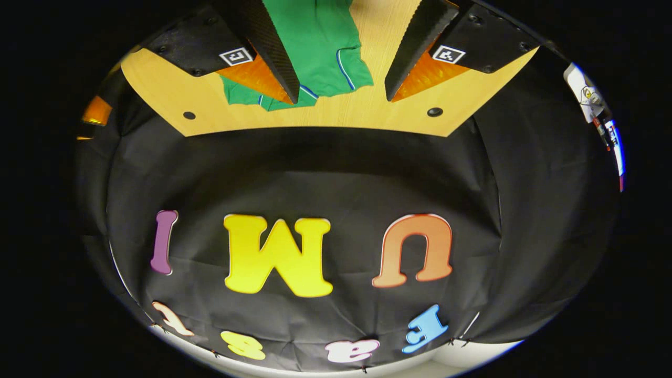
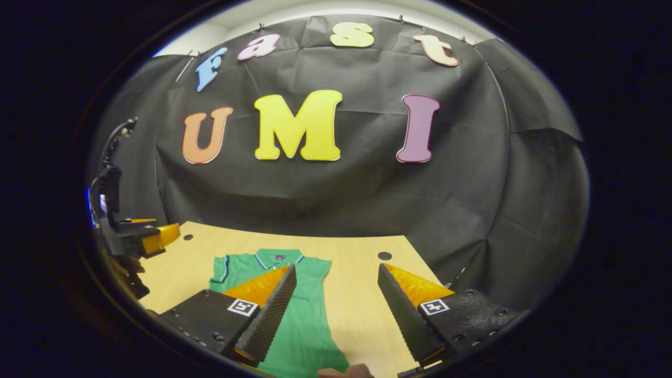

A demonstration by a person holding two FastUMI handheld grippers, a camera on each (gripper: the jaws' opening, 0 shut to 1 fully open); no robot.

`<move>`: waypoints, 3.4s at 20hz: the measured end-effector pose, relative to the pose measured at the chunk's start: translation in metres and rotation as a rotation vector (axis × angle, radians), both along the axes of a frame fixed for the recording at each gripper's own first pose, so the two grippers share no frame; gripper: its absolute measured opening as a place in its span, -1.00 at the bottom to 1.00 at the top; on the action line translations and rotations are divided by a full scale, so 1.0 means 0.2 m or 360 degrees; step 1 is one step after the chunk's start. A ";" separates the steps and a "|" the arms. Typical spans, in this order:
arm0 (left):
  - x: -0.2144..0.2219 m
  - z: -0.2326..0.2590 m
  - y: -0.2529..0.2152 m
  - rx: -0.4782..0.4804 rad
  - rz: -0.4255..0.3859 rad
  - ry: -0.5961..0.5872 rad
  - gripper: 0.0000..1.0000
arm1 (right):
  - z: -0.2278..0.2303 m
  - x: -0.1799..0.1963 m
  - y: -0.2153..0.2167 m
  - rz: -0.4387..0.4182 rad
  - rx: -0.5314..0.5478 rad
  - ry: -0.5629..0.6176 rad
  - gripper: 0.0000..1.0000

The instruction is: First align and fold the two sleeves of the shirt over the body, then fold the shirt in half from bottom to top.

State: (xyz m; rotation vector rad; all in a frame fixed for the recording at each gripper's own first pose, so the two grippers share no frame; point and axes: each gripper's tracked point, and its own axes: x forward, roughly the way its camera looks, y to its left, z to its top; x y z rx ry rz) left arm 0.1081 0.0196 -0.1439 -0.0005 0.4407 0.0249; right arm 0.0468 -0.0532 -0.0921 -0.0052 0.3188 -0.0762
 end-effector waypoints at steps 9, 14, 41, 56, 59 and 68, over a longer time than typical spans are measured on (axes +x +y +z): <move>0.39 -0.87 0.02 0.0093 -0.0055 0.0583 1.00 | -0.25 0.07 -0.10 -0.0050 -0.0068 0.0247 0.90; 0.50 -1.07 0.12 0.0063 0.0048 0.0654 1.00 | -0.35 0.13 -0.03 0.0013 -0.0042 0.0348 0.92; 0.59 -0.77 0.00 -0.0260 -0.0095 0.0457 -0.89 | -0.62 0.16 0.07 0.0021 0.0213 0.0561 0.92; 0.34 -0.37 -0.31 -0.0443 -0.0119 0.0308 1.00 | -0.40 0.03 0.06 0.0027 0.0194 0.0368 0.92; 0.20 -0.21 -0.21 -0.0323 -0.0114 0.0193 1.00 | -0.35 -0.02 0.12 0.0104 0.0146 0.0332 0.92; -0.38 0.02 -0.09 -0.0168 -0.0159 0.0050 1.00 | -0.28 -0.24 0.15 0.0236 0.0036 0.0280 0.92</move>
